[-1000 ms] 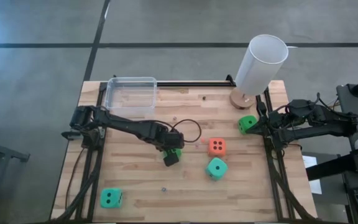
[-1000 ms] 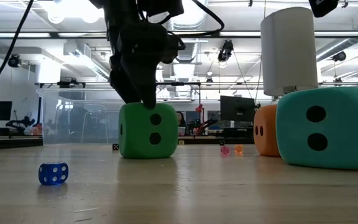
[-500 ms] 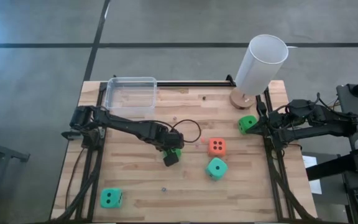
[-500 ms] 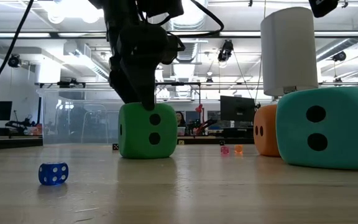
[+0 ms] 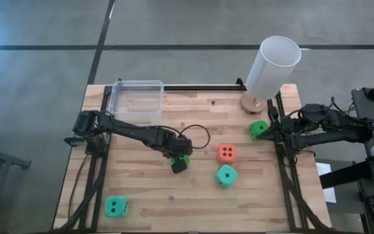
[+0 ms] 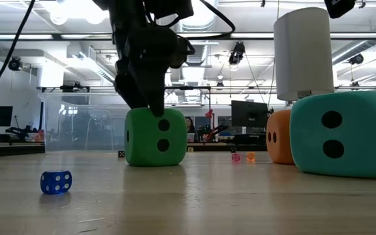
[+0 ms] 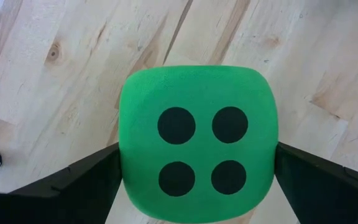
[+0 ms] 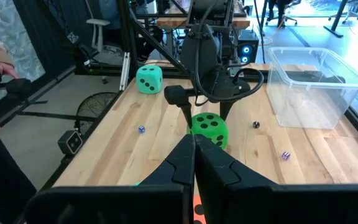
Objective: Pick & Place Dice
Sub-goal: Put the left green large dice into the transparent bin
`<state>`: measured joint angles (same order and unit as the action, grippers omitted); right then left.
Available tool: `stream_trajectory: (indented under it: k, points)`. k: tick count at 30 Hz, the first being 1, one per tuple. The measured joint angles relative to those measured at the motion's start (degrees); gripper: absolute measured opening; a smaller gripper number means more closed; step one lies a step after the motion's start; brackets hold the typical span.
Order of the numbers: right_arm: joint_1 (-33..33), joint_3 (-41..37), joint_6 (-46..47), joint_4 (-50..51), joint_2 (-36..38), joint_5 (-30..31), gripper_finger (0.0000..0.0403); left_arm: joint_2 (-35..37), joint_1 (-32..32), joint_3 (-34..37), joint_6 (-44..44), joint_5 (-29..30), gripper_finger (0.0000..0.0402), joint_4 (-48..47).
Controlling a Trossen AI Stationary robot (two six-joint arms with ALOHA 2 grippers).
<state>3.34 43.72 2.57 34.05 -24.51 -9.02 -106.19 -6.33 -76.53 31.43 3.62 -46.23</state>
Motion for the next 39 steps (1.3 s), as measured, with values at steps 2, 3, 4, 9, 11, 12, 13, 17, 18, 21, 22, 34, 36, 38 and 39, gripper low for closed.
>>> stream_trajectory:
  k: [2, 3, 4, 9, 11, 12, 13, 17, 18, 21, 22, 34, 36, 38, 39]
  points:
    - [0.0, 0.0, 0.0, 0.0, -0.01, 0.0, 0.0008, -0.02, 0.0, 0.0, -0.3, 0.01, 0.0396, 0.1]
    - [0.01, 0.0, 0.0, 0.0, 0.0, 0.0, 0.0008, -0.02, 0.0, 0.0, -0.32, 0.0, 0.0394, 0.15]
    - [0.02, 0.0, 0.0, 0.0, -0.01, 0.0, 0.0008, -0.02, 0.0, 0.0, -0.32, 0.0, 0.039, 0.19]
    - [0.01, 0.0, 0.0, 0.0, -0.01, 0.0, 0.0008, -0.02, -0.11, 0.02, 0.08, -0.21, 0.0369, 0.93]
    - [0.02, 0.0, 0.0, 0.02, -0.02, 0.0, 0.0008, -0.03, -0.11, 0.02, 0.14, -0.26, 0.0364, 1.42]
    - [0.0, 0.0, 0.0, 0.0, -0.02, 0.0, 0.0008, -0.02, -0.11, 0.02, 0.14, -0.33, 0.0363, 1.44]
    - [0.0, 0.0, 0.0, 0.0, -0.02, 0.0, 0.0008, -0.04, -0.11, 0.02, 0.14, -0.39, 0.0362, 1.44]
    - [0.02, 0.0, 0.0, 0.02, -0.02, 0.0, 0.0008, -0.03, -0.11, 0.02, 0.13, -0.45, 0.0366, 1.44]
    - [0.01, 0.0, 0.0, 0.0, -0.02, 0.0, 0.0008, -0.02, -0.11, 0.02, 0.14, -0.48, 0.0368, 1.44]
    - [0.01, 0.0, 0.0, 0.0, -0.01, 0.0, 0.0008, -0.02, -0.11, 0.02, 0.14, -0.61, 0.0372, 1.44]
    - [0.01, 0.0, 0.0, 0.0, -0.02, 0.0, 0.0008, -0.02, -0.11, 0.02, 0.14, -0.61, 0.0373, 1.44]
    - [0.02, 0.0, 0.0, 0.0, -0.02, 0.0, 0.0008, -0.02, -0.11, 0.01, 0.14, -0.65, 0.0372, 1.44]
    - [0.02, 0.0, 0.0, 0.0, -0.02, 0.0, 0.0008, -0.02, -0.12, 0.0, 0.14, -0.64, 0.0373, 1.42]
    - [0.0, 0.0, 0.0, 0.02, -0.01, 0.0, 0.0008, -0.02, -0.13, 0.0, 0.14, -0.63, 0.0373, 1.44]
    - [0.01, 0.0, 0.0, 0.02, -0.02, 0.0, 0.0008, -0.02, -0.13, 0.0, 0.14, -0.63, 0.0373, 1.44]
